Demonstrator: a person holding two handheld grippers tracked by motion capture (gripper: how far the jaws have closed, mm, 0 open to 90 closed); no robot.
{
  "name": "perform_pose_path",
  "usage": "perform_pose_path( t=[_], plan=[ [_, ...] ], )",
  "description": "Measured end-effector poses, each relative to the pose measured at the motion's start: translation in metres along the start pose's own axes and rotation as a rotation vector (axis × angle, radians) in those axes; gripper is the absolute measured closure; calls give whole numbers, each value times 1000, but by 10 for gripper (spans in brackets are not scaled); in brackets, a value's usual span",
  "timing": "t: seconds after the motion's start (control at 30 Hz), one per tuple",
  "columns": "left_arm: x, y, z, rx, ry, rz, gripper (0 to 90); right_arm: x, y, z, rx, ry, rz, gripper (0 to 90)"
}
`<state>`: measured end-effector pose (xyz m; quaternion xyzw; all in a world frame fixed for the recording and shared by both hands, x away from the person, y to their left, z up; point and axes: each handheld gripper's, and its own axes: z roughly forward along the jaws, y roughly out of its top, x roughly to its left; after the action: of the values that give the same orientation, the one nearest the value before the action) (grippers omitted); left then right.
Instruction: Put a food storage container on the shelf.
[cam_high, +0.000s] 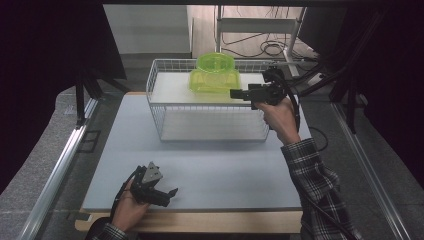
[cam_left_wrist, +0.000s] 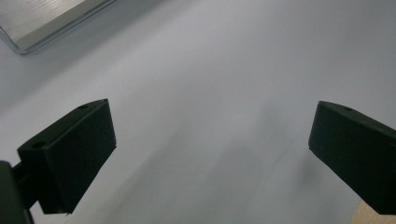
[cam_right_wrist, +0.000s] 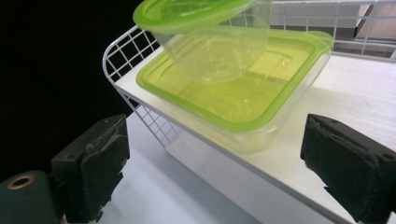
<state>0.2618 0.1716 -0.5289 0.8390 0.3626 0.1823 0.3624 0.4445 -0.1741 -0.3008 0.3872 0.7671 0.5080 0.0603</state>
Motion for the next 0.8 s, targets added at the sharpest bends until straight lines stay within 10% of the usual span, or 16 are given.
perform_pose_path(
  t=[0.8],
  plan=[
    [0,1,0,2,-25,-31,7,7,-42,-6,23,-46,-114,33]
  ],
)
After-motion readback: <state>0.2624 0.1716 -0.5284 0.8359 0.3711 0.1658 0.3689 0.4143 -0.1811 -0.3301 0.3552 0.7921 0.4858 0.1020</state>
